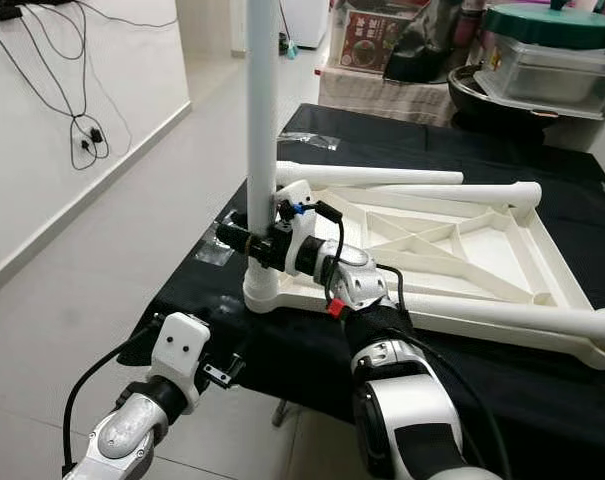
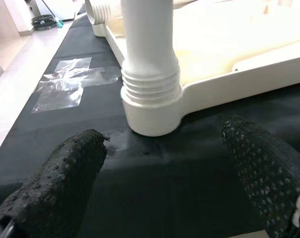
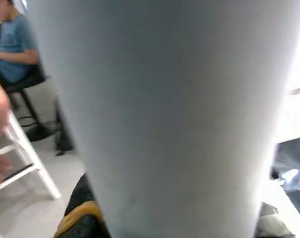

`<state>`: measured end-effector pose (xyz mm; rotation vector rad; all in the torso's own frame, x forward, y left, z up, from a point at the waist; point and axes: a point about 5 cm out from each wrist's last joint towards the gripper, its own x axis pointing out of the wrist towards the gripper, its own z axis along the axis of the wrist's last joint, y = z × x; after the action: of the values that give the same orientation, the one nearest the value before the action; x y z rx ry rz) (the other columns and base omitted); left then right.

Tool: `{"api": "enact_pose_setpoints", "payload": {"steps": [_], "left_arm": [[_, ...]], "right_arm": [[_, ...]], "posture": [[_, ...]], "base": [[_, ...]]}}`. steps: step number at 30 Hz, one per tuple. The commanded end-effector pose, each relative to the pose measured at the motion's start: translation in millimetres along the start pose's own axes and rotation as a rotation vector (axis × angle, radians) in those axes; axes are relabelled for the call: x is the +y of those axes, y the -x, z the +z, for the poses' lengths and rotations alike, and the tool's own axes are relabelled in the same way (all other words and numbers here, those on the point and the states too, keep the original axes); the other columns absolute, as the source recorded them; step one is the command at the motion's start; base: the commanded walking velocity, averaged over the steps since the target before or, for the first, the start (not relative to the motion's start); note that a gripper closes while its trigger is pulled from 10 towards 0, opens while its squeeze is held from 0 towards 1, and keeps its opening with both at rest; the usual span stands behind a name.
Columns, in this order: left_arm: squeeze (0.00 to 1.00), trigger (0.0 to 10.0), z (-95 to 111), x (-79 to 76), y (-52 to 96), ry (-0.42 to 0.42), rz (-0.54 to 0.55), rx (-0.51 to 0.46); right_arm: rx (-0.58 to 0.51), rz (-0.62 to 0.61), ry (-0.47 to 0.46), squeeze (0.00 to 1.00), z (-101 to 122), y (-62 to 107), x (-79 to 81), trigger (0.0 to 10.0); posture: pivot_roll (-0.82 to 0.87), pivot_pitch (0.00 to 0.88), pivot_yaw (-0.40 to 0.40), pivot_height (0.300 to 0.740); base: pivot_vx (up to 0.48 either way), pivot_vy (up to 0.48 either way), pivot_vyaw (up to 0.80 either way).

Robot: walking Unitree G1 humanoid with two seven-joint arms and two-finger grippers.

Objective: Building children table

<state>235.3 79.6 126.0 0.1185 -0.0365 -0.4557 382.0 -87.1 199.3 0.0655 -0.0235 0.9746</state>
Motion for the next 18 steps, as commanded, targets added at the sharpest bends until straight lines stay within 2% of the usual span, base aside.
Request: {"api": "enact_pose_setpoints", "payload": {"steps": [1,3,5,7,10,11,12,14,15,17,18], "left_arm": [[0.0,10.0,-6.5,-2.6,1.5,0.014,-0.011,0.023],[0.0,10.0,-6.7,-2.6,1.5,0.015,-0.011,0.023],[0.0,10.0,-7.1,-3.2,1.3,0.015,-0.016,0.023],[0.0,10.0,-7.2,-3.2,0.9,0.014,-0.017,0.024],[0.0,10.0,-6.6,-3.1,0.1,0.011,-0.02,0.021],[0.0,10.0,-6.4,-3.1,-0.2,0.01,-0.02,0.02],[0.0,10.0,-6.4,-3.1,-0.2,0.01,-0.02,0.02],[0.0,10.0,-6.2,-2.8,-0.6,0.009,-0.021,0.02],[0.0,10.0,-6.1,-2.7,-0.8,0.009,-0.021,0.02],[0.0,10.0,-6.1,-2.6,-0.9,0.008,-0.021,0.021],[0.0,10.0,-5.7,-2.5,-1.3,0.008,-0.021,0.02]], "right_arm": [[-0.004,-0.007,-0.019,0.0,-2.1,-5.3,3.6,0.0],[-0.014,-0.037,-0.015,0.0,-2.5,-5.6,2.6,0.0],[-0.03,-0.169,-0.001,0.0,-5.2,-6.1,-0.5,0.0],[-0.031,-0.212,0.012,0.0,-6.4,-6.3,-1.3,0.0],[-0.007,-0.508,0.048,0.0,-11.3,-2.4,-10.4,0.0],[0.006,-0.657,0.031,0.0,-14.3,2.9,-16.6,0.0],[0.006,-0.657,0.031,0.0,-14.3,2.9,-16.6,0.0],[0.018,-0.851,0.034,0.0,-16.8,12.8,-23.5,0.0],[0.016,-0.916,0.051,0.0,-16.7,16.9,-25.3,0.0],[0.011,-0.946,0.066,0.0,-16.3,18.7,-25.7,0.0],[0.003,-1.056,0.062,0.0,-17.4,23.8,-24.0,0.0]], "posture": [[0.07,0.033,-0.066,0.74],[0.07,0.033,-0.066,0.74],[0.07,0.027,-0.061,0.74],[0.07,0.028,-0.063,0.74],[0.07,0.032,-0.065,0.74],[0.07,0.035,-0.063,0.74],[0.07,0.035,-0.063,0.74],[0.07,0.039,-0.063,0.74],[0.07,0.039,-0.063,0.74],[0.07,0.039,-0.063,0.74],[0.07,0.045,-0.063,0.74]], "base": [[0.0,0.0,0.0],[0.0,0.0,0.0],[0.0,0.0,0.0],[0.0,0.0,0.0],[0.0,0.0,0.0],[0.0,0.0,0.0],[0.0,0.0,0.0],[0.0,0.0,0.0],[0.0,0.0,0.0],[0.0,0.0,0.0],[0.0,0.0,0.0]]}}
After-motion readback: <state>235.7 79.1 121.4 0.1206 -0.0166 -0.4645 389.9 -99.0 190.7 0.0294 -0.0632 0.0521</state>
